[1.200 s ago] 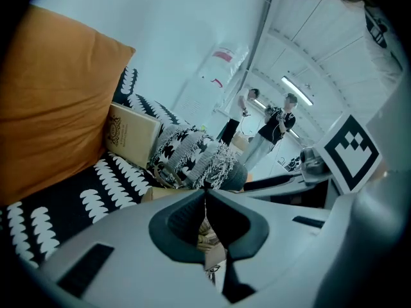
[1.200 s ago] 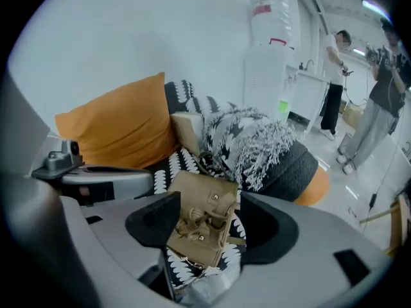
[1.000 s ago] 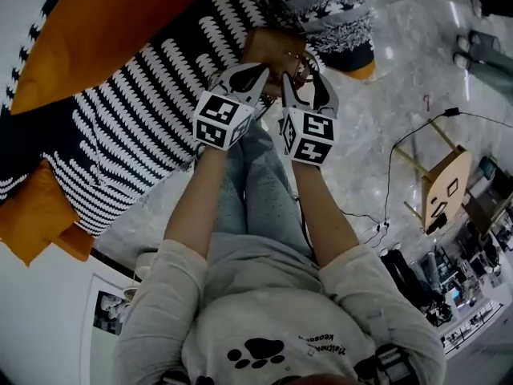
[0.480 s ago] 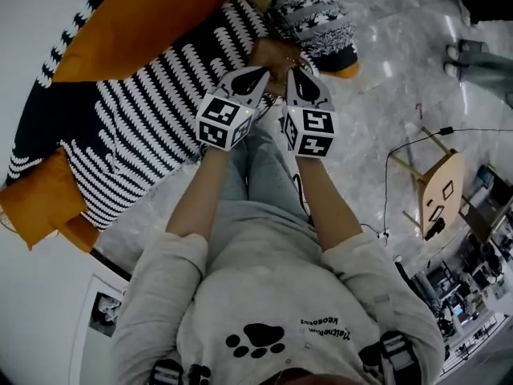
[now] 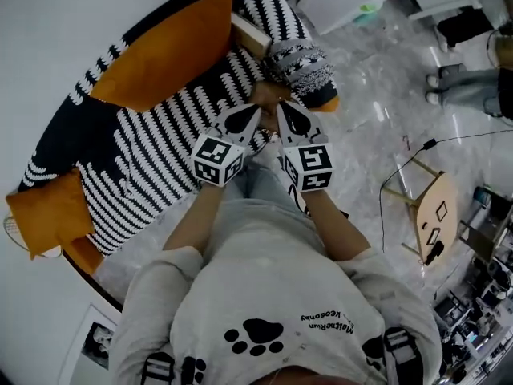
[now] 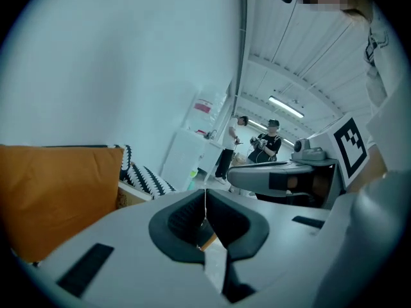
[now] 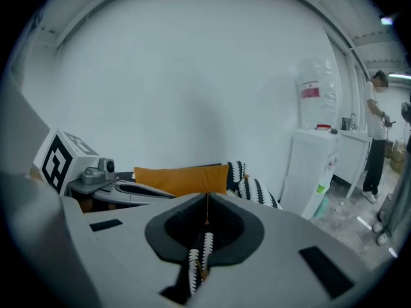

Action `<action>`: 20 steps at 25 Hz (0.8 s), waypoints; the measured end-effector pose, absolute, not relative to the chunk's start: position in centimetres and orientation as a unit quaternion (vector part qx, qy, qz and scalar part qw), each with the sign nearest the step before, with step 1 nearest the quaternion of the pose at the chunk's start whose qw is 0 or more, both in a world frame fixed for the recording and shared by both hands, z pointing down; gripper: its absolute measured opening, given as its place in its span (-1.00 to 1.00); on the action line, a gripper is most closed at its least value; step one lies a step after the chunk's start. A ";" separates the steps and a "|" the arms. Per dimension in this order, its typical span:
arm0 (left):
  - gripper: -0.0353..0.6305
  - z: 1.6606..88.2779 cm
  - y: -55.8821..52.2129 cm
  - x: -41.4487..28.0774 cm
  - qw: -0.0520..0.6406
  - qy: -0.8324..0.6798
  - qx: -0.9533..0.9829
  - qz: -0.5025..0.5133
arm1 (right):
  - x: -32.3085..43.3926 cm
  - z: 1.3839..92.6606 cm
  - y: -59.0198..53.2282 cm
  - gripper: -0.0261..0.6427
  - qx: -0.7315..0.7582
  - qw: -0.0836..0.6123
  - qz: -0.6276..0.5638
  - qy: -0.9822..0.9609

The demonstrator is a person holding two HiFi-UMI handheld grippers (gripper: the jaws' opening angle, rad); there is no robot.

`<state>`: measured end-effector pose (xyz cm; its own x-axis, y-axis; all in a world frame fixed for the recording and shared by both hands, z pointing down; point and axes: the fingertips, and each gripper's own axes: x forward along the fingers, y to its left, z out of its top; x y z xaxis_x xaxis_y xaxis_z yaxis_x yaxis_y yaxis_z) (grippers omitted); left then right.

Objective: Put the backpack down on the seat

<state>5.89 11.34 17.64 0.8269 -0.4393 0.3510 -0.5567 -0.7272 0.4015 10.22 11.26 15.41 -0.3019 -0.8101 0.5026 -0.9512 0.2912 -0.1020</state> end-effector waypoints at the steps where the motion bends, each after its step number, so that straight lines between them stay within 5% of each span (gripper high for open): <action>1: -0.83 16.5 11.8 5.7 0.247 -0.274 0.923 0.111 | 10.2 14.0 11.6 -0.82 0.560 0.174 0.184 -0.789; 10: -0.83 7.2 13.6 3.9 0.212 -0.304 0.927 0.051 | 8.7 4.7 14.9 -0.82 0.538 0.121 0.126 -0.825; 20: -0.83 4.7 16.0 1.9 0.167 -0.327 0.929 0.046 | 4.9 4.0 18.2 -0.82 0.493 0.122 0.076 -0.858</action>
<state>1.92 16.00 4.71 0.7816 -0.5928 0.1941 -0.6233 -0.7299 0.2807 4.94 18.16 3.98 -0.4831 -0.8279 0.2849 -0.8652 0.5013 -0.0107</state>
